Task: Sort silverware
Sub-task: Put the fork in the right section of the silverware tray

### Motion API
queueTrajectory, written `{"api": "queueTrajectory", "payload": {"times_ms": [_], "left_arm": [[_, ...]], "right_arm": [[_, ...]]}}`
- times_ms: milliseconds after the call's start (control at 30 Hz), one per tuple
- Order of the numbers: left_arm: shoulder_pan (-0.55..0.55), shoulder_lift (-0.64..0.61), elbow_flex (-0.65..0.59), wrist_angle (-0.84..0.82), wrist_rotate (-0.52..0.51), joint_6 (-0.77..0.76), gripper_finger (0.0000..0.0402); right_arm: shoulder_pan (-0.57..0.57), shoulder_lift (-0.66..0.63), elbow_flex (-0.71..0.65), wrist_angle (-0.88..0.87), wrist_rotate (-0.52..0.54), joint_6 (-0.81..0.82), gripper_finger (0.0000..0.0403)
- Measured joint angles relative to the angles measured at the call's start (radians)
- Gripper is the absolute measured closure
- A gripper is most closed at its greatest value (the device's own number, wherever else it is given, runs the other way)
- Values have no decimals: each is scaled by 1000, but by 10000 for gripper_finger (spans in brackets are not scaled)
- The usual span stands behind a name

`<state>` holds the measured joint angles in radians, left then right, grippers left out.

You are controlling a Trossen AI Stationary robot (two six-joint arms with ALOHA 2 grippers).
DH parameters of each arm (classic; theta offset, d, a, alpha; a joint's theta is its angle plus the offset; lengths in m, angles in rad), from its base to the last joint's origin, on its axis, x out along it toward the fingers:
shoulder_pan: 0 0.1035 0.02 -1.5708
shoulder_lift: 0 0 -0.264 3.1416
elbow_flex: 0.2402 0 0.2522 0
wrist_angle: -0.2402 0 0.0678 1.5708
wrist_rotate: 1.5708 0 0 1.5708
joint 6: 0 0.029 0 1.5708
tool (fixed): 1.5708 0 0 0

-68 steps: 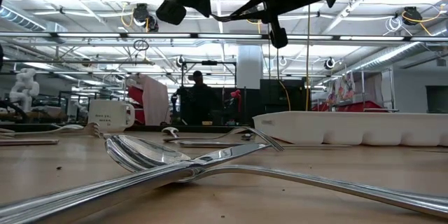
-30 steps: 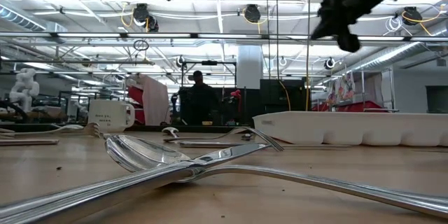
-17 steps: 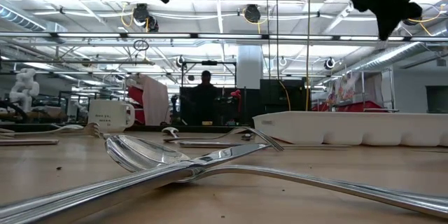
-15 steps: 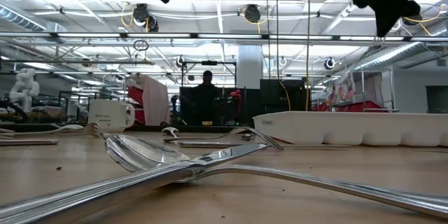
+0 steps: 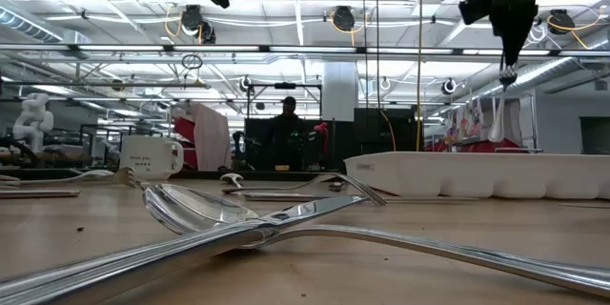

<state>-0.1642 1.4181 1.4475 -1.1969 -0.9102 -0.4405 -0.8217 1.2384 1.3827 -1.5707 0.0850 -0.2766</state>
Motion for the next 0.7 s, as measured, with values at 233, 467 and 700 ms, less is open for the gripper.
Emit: {"api": "queueTrajectory", "payload": {"times_ms": [233,467,700], "left_arm": [[0,0,0,-2,1,0,251],[0,0,0,-2,1,0,251],[0,0,0,-2,1,-1,251]], "right_arm": [[56,63,0,0,-1,-197,403],[65,111,0,0,-4,-294,403],[55,157,0,0,-7,-362,403]]}}
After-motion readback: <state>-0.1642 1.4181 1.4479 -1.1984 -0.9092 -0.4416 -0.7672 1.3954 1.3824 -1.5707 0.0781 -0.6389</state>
